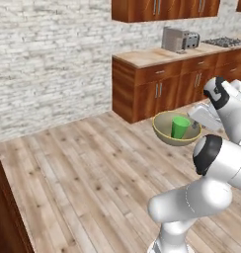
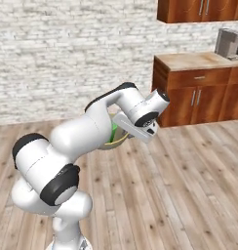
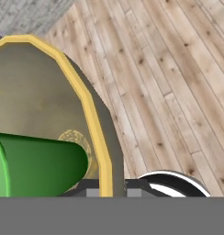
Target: Place the cup inside the bowl on the dining table and move the bowl to any counter.
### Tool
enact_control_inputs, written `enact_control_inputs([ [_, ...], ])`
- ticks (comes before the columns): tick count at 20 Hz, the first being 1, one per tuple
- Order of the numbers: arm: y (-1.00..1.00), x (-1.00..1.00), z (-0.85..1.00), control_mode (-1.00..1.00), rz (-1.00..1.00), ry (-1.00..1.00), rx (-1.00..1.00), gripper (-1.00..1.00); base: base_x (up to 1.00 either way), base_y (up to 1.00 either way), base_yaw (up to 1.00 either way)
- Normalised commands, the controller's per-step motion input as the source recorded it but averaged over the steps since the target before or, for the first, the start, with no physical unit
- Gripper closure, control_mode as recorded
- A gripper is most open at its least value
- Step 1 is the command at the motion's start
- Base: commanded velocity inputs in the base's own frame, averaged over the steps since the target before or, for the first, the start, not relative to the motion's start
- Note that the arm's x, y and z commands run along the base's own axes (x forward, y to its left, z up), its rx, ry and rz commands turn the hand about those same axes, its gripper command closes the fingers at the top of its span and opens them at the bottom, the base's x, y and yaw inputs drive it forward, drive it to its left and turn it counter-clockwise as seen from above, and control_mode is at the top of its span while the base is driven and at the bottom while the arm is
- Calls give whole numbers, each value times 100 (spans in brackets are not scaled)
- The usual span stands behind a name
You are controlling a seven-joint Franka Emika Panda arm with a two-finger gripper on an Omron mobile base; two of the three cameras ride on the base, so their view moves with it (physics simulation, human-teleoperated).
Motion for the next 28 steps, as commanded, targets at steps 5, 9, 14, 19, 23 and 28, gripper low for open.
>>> enact_control_inputs([
  [5,0,0,0,100,0,0,0,100,100,43,0],
  [9,0,0,0,100,0,0,0,100,100,36,0],
  [14,0,0,0,100,0,0,0,100,100,32,0],
  [19,0,0,0,100,0,0,0,100,100,23,0],
  [23,0,0,0,100,0,0,0,100,71,-4,0],
  [28,0,0,0,100,0,0,0,100,40,-29,0],
])
